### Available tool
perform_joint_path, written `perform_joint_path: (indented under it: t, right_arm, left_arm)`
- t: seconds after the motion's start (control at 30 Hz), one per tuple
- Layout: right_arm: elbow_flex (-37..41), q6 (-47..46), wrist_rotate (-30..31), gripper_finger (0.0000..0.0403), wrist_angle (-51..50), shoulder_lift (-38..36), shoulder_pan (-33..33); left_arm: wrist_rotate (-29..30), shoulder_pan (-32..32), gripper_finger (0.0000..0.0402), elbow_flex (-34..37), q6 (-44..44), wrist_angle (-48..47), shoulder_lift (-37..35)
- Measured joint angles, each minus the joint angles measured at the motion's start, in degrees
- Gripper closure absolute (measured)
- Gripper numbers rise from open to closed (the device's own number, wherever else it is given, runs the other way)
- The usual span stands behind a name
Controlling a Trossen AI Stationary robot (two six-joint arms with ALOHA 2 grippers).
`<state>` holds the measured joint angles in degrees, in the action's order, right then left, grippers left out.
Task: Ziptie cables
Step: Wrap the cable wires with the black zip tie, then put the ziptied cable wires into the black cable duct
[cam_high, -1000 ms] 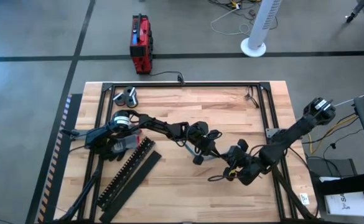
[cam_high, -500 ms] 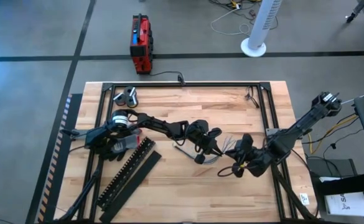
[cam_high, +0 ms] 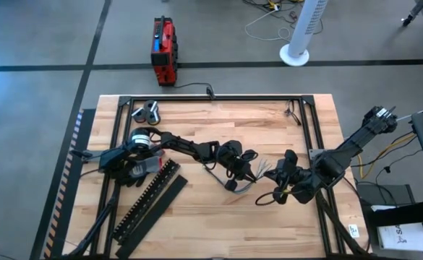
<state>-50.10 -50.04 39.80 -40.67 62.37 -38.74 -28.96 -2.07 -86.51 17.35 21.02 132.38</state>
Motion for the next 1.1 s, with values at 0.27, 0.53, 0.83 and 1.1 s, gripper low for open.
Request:
perform_joint_path:
  t: [0.27, 0.53, 0.83, 1.1]
  right_arm:
    - [-0.18, 2.64, -3.13, 0.0400, -0.49, 0.03, -0.11]
    - [1.31, 2.85, -3.52, 0.0299, -0.24, 6.03, -0.14]
    - [1.46, 11.00, -4.04, 0.0219, -0.52, 18.47, 0.53]
    - [1.57, 29.98, -18.93, 0.0234, 5.13, 28.09, 9.83]
  left_arm:
    - [0.72, -0.02, 0.0373, 0.17, -2.14, -0.57, 0.07]
    - [1.04, -0.14, 0.0304, 0.35, -2.51, -4.09, -1.57]
    - [6.34, -0.20, 0.0231, 0.16, -3.14, -16.22, -7.66]
    - [6.76, -0.16, 0.0207, 0.08, -11.65, -32.70, -11.37]
